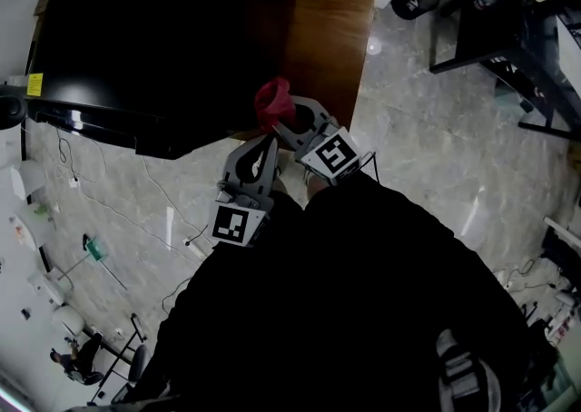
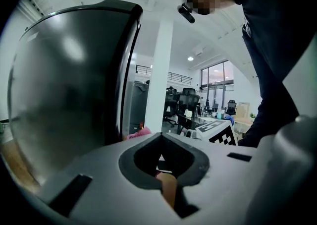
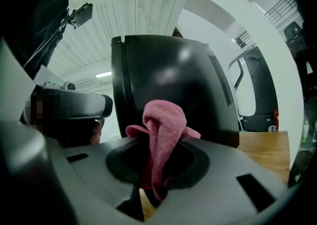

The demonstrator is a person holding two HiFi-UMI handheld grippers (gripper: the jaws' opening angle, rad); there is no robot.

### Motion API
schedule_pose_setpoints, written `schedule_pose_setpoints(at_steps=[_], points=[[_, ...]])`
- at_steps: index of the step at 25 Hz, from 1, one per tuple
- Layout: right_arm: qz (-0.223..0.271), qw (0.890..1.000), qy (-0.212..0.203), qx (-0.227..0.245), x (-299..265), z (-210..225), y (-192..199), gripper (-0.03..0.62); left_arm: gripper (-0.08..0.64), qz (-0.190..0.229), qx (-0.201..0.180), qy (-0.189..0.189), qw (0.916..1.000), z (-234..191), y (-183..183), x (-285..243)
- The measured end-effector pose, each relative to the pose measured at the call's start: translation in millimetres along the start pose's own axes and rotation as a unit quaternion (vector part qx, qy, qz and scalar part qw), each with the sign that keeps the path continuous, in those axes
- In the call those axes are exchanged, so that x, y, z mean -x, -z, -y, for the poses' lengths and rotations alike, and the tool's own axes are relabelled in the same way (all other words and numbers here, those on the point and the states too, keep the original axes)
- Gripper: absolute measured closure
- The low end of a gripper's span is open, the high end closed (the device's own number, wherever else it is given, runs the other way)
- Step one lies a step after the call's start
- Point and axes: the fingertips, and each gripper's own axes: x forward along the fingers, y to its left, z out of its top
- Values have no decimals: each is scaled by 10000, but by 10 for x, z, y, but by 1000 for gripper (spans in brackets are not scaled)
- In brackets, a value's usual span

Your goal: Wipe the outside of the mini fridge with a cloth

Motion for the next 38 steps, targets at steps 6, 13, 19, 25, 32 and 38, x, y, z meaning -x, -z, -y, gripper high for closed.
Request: schedule_pose_setpoints(at_steps=[6,13,19,25,32,38], points=[[-13,9998,-60,-197,-224,34,134,506,558,-126,97,-178,9997,-149,153,64],[8,9997,51,-232,-302,223,155,506,558,-13,128,-146,9998,-153,121,-113],[-6,9998,105,-196,-371,511,121,505,558,187,149,-196,9995,-143,-12,-404],[-102,9994,282,-192,-486,984,169,506,558,-21,92,-238,9997,-136,41,-671],[-84,9980,612,-91,-686,1708,84,506,558,-94,-48,-368,9993,-232,82,-1064],[-158,9963,836,125,-800,2102,55,506,558,-41,-116,-481,9988,-323,4,-1318]])
